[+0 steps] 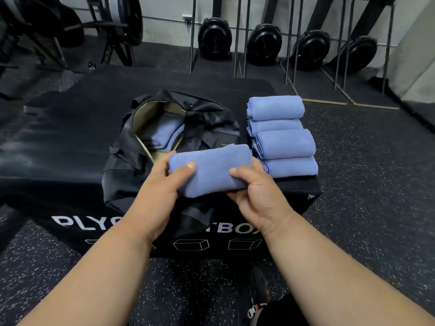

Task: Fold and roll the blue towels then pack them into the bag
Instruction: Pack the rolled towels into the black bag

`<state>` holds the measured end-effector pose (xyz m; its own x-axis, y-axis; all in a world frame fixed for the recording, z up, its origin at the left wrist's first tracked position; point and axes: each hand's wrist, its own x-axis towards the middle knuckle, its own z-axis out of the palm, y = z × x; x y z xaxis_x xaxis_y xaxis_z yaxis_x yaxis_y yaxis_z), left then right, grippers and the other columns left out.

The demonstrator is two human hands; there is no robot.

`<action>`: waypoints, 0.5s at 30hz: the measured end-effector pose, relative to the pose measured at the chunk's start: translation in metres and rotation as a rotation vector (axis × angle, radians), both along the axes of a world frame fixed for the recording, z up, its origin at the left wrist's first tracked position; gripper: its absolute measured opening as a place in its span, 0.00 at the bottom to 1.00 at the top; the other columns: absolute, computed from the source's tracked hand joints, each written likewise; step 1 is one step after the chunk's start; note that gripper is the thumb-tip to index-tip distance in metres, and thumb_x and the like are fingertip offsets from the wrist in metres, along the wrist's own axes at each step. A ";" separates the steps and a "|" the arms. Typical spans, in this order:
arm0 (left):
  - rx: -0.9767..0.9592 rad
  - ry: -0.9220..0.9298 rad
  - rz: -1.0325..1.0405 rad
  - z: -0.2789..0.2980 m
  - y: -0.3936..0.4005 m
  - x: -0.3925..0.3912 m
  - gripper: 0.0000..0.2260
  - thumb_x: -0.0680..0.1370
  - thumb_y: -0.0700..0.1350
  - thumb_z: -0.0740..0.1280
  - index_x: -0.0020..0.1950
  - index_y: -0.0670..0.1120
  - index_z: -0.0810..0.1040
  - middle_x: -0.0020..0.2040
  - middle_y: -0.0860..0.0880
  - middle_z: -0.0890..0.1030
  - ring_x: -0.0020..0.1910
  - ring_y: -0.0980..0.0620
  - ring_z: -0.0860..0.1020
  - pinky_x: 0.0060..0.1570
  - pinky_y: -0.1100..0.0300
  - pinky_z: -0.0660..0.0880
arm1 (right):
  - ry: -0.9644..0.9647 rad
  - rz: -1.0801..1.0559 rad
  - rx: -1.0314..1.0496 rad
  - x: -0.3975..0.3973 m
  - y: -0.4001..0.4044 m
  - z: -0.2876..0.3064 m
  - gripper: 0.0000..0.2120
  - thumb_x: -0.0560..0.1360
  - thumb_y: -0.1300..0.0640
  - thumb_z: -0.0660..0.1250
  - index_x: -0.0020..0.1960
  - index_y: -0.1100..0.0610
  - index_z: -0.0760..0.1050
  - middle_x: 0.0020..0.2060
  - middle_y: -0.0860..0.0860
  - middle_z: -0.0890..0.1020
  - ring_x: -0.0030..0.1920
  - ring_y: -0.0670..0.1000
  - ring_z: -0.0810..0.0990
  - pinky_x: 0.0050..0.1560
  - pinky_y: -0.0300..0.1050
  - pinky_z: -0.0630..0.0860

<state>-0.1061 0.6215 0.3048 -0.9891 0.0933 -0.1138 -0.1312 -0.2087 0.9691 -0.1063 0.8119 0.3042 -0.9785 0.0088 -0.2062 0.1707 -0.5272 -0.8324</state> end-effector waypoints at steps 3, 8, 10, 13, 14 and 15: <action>0.007 -0.024 -0.003 0.004 -0.005 0.004 0.15 0.83 0.48 0.69 0.69 0.48 0.78 0.60 0.51 0.87 0.59 0.55 0.85 0.53 0.61 0.80 | 0.081 0.029 -0.062 0.001 -0.006 0.004 0.32 0.70 0.66 0.66 0.74 0.58 0.72 0.61 0.56 0.82 0.59 0.55 0.81 0.61 0.58 0.77; 0.188 -0.171 -0.103 0.011 -0.013 0.005 0.22 0.80 0.56 0.70 0.73 0.52 0.76 0.67 0.50 0.83 0.62 0.52 0.83 0.66 0.51 0.77 | 0.180 0.158 -0.132 0.001 -0.011 0.010 0.31 0.73 0.67 0.64 0.76 0.60 0.69 0.64 0.57 0.79 0.65 0.58 0.76 0.73 0.65 0.67; 0.324 -0.186 -0.094 0.015 -0.013 0.006 0.23 0.79 0.51 0.69 0.73 0.45 0.77 0.67 0.45 0.83 0.63 0.49 0.83 0.63 0.52 0.81 | 0.170 0.172 -0.134 0.003 -0.013 0.009 0.30 0.73 0.67 0.64 0.76 0.58 0.71 0.64 0.58 0.79 0.65 0.58 0.76 0.72 0.64 0.68; 0.342 -0.083 -0.014 0.014 -0.015 0.003 0.27 0.78 0.43 0.73 0.76 0.40 0.72 0.67 0.42 0.83 0.64 0.47 0.82 0.59 0.54 0.82 | 0.118 0.164 -0.072 0.007 -0.012 0.006 0.29 0.71 0.65 0.66 0.73 0.56 0.75 0.62 0.56 0.81 0.62 0.55 0.78 0.64 0.57 0.74; 0.335 -0.066 0.035 0.013 -0.017 0.003 0.32 0.77 0.41 0.74 0.79 0.41 0.68 0.66 0.44 0.84 0.63 0.48 0.83 0.57 0.55 0.82 | 0.092 0.152 -0.027 0.008 -0.012 0.005 0.29 0.70 0.64 0.67 0.72 0.56 0.75 0.60 0.55 0.82 0.60 0.54 0.78 0.60 0.55 0.77; 0.321 -0.060 0.085 0.012 -0.018 0.003 0.34 0.76 0.40 0.75 0.81 0.44 0.65 0.63 0.48 0.86 0.62 0.50 0.84 0.56 0.57 0.82 | 0.067 0.145 0.017 0.010 -0.011 0.004 0.29 0.69 0.63 0.68 0.71 0.55 0.76 0.58 0.54 0.82 0.57 0.53 0.79 0.56 0.53 0.78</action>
